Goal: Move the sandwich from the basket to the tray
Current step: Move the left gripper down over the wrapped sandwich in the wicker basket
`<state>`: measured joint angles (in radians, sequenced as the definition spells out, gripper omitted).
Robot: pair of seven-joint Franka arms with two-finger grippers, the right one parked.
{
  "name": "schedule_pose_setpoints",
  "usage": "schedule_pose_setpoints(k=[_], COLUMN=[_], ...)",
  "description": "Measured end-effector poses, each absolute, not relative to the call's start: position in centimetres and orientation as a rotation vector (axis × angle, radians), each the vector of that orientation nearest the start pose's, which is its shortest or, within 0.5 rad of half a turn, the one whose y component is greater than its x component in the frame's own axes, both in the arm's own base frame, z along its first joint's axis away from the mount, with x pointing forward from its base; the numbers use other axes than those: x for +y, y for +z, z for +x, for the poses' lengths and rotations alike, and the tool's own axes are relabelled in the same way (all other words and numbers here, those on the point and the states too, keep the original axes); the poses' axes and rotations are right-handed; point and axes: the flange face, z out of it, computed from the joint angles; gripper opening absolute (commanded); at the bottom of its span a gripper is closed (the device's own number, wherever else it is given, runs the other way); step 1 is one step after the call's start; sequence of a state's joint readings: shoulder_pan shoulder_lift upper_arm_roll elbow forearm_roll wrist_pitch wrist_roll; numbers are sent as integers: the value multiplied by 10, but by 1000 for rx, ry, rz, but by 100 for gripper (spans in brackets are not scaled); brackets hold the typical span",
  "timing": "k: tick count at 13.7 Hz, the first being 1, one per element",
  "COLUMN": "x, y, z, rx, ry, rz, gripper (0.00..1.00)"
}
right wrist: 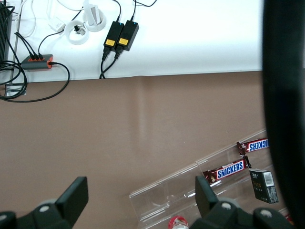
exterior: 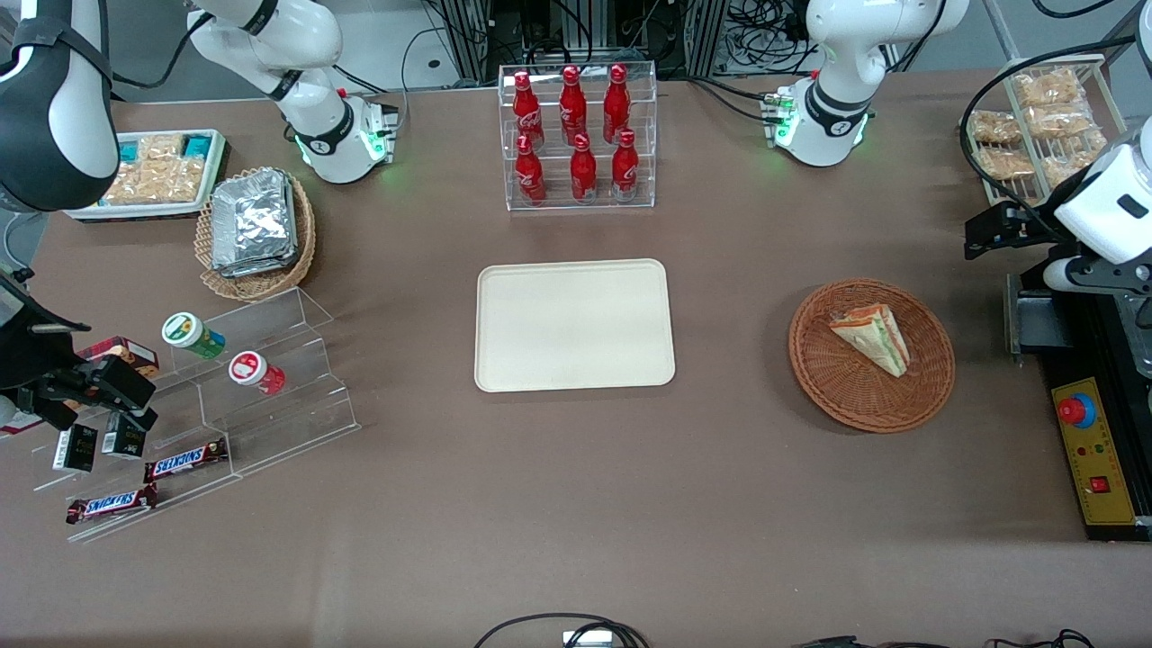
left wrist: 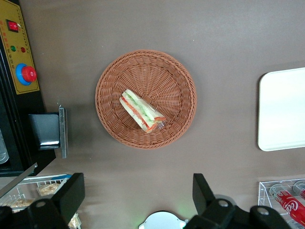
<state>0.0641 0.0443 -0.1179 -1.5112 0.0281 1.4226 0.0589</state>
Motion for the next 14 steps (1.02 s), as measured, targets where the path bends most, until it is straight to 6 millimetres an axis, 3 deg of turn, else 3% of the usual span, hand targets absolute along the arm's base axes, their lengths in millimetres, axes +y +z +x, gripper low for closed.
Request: schedule_pose_setpoints(k=[5,7,9,11,14], x=[-24,-21,-21,-23,-23], y=[612,595,561,512,444], z=[553,557,563,562,541], rx=[169,111,5,-85,-241], ry=[218,238,226,191,135], rz=[-3105,-3092,-3085,-3081,-3071], gripper=[100,100,100,100,100])
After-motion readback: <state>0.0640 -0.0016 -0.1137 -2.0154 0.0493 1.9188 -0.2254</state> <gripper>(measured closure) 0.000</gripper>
